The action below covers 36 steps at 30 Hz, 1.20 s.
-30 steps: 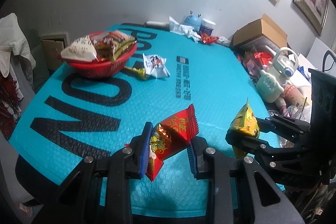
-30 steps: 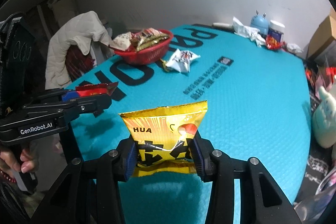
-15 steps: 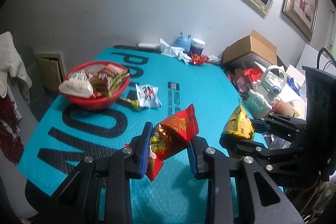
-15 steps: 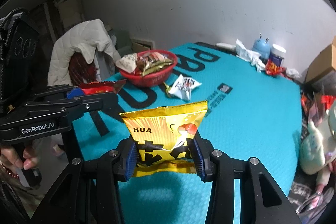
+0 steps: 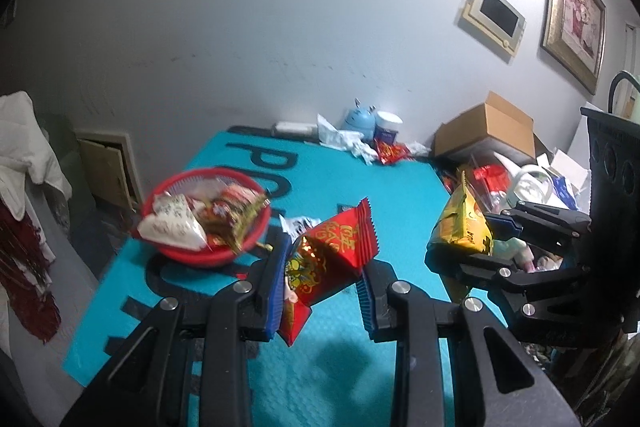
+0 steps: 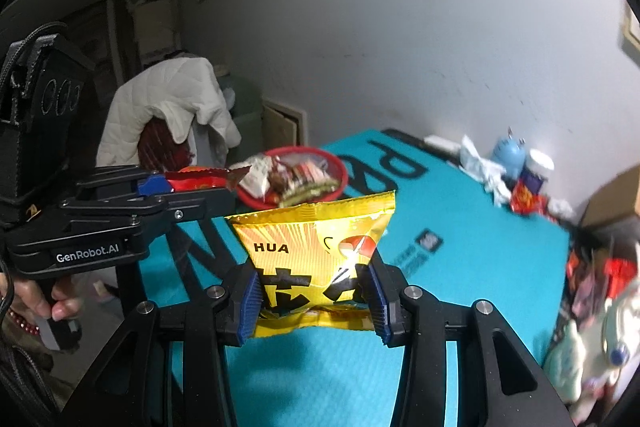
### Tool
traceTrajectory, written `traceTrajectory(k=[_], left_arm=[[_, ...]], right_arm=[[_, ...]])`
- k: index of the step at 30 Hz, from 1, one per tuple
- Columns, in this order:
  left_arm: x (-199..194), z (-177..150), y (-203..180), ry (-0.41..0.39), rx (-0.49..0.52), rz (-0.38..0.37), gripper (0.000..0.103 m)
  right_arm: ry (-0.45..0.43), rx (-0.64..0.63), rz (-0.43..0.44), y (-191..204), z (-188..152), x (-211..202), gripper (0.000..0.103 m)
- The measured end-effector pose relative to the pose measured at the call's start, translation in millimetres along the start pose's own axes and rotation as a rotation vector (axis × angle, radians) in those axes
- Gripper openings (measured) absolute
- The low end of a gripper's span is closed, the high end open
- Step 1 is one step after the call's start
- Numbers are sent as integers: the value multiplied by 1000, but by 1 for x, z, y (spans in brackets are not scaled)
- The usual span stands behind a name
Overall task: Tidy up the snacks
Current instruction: 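Carry the yellow bag with right tool while left tool carries red packet to basket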
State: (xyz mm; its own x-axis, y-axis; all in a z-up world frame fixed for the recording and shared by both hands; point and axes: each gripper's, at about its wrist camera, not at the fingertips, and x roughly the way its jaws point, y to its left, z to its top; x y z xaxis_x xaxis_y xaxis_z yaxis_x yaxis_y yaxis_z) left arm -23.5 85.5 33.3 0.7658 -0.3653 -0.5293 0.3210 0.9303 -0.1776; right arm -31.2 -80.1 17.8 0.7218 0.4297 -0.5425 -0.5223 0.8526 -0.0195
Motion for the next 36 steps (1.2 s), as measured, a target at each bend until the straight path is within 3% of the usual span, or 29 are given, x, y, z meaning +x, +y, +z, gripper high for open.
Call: traceTrajectory(k=[11, 23, 29, 36], left_arm=[[3, 44, 36, -69, 20, 79, 30], [38, 87, 84, -89, 34, 143, 30], [65, 99, 113, -67, 16, 167, 30], [108, 103, 141, 16, -10, 168, 30]], right_arm=[[-59, -17, 40, -2, 47, 34, 44], [-81, -27, 77, -8, 95, 94, 44], [-81, -27, 96, -14, 114, 129, 44], [-66, -39, 121, -15, 133, 170, 44]])
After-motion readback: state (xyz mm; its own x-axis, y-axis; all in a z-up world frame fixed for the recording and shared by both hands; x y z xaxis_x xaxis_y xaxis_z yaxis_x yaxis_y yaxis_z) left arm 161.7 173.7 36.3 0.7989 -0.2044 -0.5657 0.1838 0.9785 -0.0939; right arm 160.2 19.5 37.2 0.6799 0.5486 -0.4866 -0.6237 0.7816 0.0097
